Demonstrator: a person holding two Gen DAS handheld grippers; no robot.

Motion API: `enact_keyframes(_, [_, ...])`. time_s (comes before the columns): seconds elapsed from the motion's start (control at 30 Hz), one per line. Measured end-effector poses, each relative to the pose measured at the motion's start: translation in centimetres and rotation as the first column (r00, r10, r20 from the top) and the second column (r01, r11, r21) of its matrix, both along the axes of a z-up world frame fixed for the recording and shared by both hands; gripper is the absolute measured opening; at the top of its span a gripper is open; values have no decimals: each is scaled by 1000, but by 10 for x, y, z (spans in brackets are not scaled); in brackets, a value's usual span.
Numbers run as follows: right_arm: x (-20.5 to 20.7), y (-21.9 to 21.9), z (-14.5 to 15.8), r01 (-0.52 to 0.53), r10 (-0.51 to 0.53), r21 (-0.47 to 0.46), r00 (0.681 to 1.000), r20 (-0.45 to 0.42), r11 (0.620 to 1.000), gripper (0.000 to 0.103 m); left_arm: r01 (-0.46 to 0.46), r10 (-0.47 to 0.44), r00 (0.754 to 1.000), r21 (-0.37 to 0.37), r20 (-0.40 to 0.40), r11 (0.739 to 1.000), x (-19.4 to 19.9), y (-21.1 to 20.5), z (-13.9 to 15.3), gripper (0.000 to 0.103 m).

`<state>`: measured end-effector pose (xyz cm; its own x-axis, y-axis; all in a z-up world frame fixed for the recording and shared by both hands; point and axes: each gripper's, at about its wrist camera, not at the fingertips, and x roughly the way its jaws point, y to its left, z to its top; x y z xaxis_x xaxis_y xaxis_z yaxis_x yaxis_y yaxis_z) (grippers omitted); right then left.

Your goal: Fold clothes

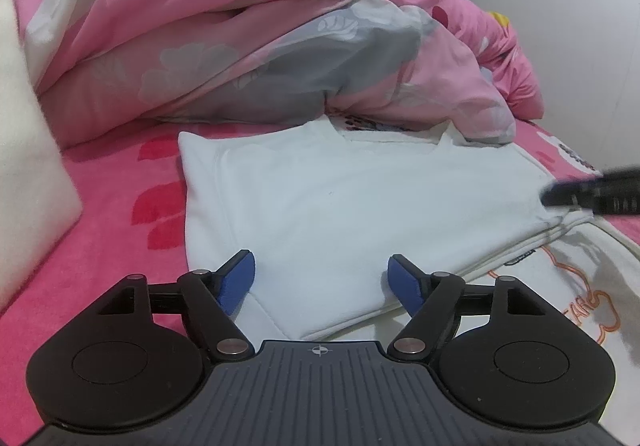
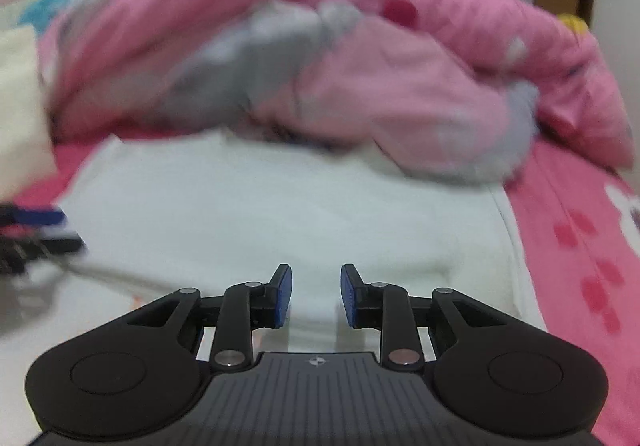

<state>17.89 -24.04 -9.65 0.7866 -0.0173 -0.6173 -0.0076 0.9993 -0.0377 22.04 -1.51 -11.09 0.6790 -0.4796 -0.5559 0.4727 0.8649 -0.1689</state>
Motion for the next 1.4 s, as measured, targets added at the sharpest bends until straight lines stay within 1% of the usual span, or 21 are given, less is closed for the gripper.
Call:
enact_keyframes(0.07, [9,12,2,-30,30,-3,999,16,1000,28,-2,2,1000,-5,-2,1000,0,1,0,77])
enact_keyframes(0.13, [17,24,0,-58,58,-8,998,21,998,29,-13,13,1000,-2,-5,1000,0,1,0,83])
enact_keyframes(0.17, [11,24,0,-49,49,2,999,21,999,30,-26,26,1000,3,-10,1000,1,1,0,90])
enact_keyframes(0.2, [5,23,0,-41,41,12,999,21,999,32,-33,33,999,4,-17,999,2,2,-1,92])
enact_keyframes(0.23, [-1,22,1,-33,32,22,999,21,999,35,-34,34,999,-3,-22,999,3,3,-1,93])
enact_keyframes(0.37, [-26,20,2,1,-3,62,1000,20,998,36,-46,46,999,-7,-23,999,3,5,1,96])
enact_keyframes(0.4, [-32,19,2,10,-11,72,1000,19,997,38,-50,50,999,-5,-18,999,2,5,2,97])
enact_keyframes(0.5, [-51,17,3,35,-37,101,999,17,994,39,-65,65,998,-3,3,998,-1,6,7,98])
enact_keyframes(0.57, [-64,16,4,52,-54,121,998,16,991,39,-82,82,996,-17,22,996,-5,10,13,98])
enact_keyframes(0.67, [-82,14,4,77,-80,151,997,12,986,47,-103,106,993,-55,51,993,-12,17,24,99])
enact_keyframes(0.7, [-88,13,5,88,-91,158,996,12,984,52,-109,113,992,-69,61,992,-15,19,27,100])
enact_keyframes(0.73, [-94,13,5,103,-107,157,994,14,982,56,-105,111,991,-80,75,991,-20,21,29,100])
enact_keyframes(0.8, [-104,14,4,128,-132,158,991,17,979,56,-97,108,989,-99,101,990,-28,25,34,100])
enact_keyframes(0.93, [-124,19,0,172,-175,155,985,7,973,58,-62,78,986,-107,149,992,-48,25,41,100])
enact_keyframes(1.03, [-143,21,2,184,-192,164,981,32,969,64,-19,37,982,-96,185,995,-66,23,46,101])
enact_keyframes(1.1, [-155,21,2,193,-204,177,978,47,965,66,10,8,979,-84,205,996,-79,23,49,102])
enact_keyframes(1.2, [-172,21,0,203,-217,188,974,61,961,70,28,-12,980,-77,200,997,-100,27,52,102])
enact_keyframes(1.3, [-186,20,-1,212,-227,181,971,67,960,73,4,8,986,-70,169,998,-122,28,55,103])
enact_keyframes(1.37, [-193,18,0,216,-235,192,969,79,957,78,-17,26,989,-65,142,998,-138,26,55,103])
enact_keyframes(1.4, [-196,16,0,221,-242,201,966,86,954,84,-21,30,991,-66,133,998,-146,24,53,103])
